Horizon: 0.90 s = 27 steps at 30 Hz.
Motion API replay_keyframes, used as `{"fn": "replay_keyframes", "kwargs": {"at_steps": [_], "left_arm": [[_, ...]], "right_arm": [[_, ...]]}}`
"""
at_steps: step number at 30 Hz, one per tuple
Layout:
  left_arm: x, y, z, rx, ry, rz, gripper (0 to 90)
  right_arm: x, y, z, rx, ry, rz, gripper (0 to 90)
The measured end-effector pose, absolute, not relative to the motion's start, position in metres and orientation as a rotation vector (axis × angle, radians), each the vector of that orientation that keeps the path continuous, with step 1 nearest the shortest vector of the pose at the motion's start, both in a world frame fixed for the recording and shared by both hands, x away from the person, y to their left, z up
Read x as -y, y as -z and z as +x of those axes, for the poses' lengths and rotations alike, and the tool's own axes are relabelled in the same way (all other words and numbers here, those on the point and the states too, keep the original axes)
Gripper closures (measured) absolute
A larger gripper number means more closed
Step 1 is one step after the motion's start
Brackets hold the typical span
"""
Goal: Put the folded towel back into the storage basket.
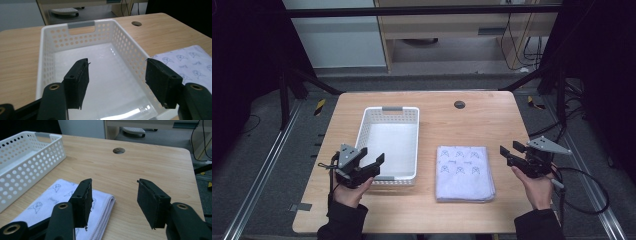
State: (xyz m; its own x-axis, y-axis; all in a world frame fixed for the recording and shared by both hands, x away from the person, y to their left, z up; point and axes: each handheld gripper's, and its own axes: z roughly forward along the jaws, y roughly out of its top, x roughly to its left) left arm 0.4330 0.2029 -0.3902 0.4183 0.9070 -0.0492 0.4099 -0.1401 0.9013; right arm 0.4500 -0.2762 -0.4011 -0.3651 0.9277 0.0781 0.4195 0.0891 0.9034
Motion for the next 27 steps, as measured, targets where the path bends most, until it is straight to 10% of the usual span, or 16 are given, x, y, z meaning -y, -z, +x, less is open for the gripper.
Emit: {"fn": "replay_keyframes", "kwargs": {"at_steps": [27], "left_arm": [[-0.089,0.406,0.434,-0.999,-0.565,1.864,35.8]], "right_arm": [[0.263,0.398,0.474,-1.889,-1.232,1.294,42.4]]}}
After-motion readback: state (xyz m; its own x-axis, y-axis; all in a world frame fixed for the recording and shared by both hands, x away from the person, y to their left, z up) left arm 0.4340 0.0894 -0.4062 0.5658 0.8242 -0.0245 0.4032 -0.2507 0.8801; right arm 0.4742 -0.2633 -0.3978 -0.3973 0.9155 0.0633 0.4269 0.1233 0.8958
